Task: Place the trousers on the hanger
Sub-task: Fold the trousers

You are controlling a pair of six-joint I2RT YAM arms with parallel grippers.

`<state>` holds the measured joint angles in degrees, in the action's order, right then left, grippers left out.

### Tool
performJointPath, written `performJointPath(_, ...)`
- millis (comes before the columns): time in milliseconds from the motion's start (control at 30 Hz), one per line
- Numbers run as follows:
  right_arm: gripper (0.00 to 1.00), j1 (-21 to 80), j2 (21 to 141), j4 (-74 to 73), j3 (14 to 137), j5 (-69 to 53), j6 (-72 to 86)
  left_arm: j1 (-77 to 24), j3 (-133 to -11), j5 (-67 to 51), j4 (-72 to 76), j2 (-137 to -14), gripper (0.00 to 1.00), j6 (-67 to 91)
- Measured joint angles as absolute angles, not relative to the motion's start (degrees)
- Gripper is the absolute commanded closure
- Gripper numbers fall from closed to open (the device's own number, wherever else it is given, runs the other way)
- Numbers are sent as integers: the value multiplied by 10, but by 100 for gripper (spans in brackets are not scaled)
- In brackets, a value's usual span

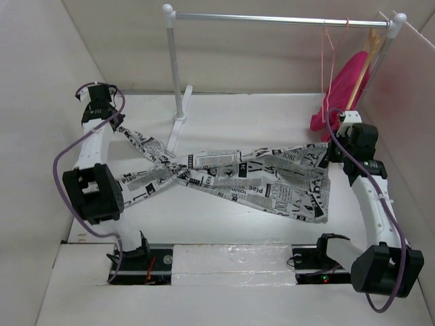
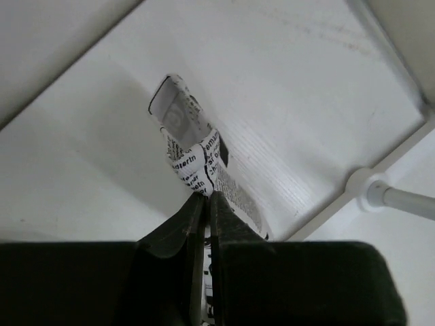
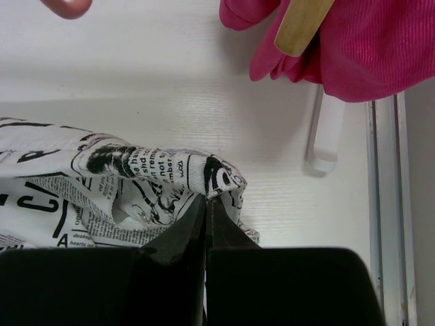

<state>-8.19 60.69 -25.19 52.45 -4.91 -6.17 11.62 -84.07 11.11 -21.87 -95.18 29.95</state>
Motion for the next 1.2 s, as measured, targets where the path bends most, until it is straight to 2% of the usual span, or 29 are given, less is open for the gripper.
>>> performJointPath(33,100,-82,604,-251,524,-50,-62,115,-850,103,-223,-973,85,296)
performJointPath(100,100,-82,607,-247,524,-51,-62,110,-922,85,-265,-1039,66,277)
performJointPath(133,100,-82,613,-243,524,-51,-62,108,-979,80,-287,-1078,50,270)
performJointPath(200,100,-82,638,-240,530,-49,-63,100,-1087,73,-301,-1156,35,257)
performJointPath(233,100,-82,655,-240,535,-49,-65,96,-1098,71,-291,-1170,25,254)
performJointPath(367,100,-82,672,-241,538,-47,-67,84,-941,67,-270,-1098,23,260)
performJointPath(400,100,-82,667,-239,538,-47,-67,80,-846,66,-269,-1035,23,266)
performJointPath(500,100,-82,632,-236,530,-60,-67,89,-663,66,-264,-851,24,289)
performJointPath(600,100,-67,590,-238,511,-70,-69,132,-547,71,-269,-672,26,309)
performJointPath(633,100,-57,580,-240,505,-71,-70,149,-522,79,-272,-635,23,317)
performJointPath(733,100,-16,561,-241,488,-76,-75,168,-469,89,-272,-584,14,342)
performJointPath(833,100,27,552,-245,477,-84,-77,166,-437,72,-249,-619,13,361)
performJointPath(967,100,65,529,-260,466,-95,-79,166,-427,44,-197,-716,15,383)
performJointPath(1033,100,75,509,-276,464,-95,-84,166,-429,36,-153,-764,27,388)
performJointPath(1067,100,79,498,-284,464,-95,-88,166,-432,32,-143,-787,29,389)
performJointPath(1100,100,80,488,-293,464,-95,-93,166,-436,29,-134,-810,43,388)
performJointPath(1167,100,83,466,-313,464,-94,-100,166,-443,24,-117,-850,64,389)
performJointPath(1200,100,83,453,-322,464,-93,-103,166,-449,27,-118,-860,100,386)
